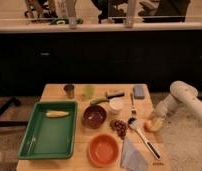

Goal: Place apple in table surface

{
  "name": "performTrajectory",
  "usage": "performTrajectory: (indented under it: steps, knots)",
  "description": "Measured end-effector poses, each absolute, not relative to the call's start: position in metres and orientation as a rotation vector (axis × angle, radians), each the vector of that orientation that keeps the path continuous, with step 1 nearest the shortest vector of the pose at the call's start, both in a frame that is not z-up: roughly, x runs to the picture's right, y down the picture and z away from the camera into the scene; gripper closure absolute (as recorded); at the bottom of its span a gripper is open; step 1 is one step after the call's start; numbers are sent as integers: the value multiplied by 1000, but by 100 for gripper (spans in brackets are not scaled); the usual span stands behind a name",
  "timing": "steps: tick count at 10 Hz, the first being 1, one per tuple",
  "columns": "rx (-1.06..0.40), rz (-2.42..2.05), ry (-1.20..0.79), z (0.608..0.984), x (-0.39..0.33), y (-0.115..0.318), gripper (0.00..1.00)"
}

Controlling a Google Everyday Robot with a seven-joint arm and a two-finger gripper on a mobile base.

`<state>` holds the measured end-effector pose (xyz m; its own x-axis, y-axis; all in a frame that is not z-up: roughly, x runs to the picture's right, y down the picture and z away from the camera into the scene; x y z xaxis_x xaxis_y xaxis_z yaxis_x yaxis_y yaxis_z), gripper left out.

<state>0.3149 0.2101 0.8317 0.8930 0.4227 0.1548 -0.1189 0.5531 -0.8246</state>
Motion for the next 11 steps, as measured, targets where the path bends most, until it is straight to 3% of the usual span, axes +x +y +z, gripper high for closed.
performTrajectory:
  steps: [11]
  knots:
    - [-936,331,-354,832,317,212,98]
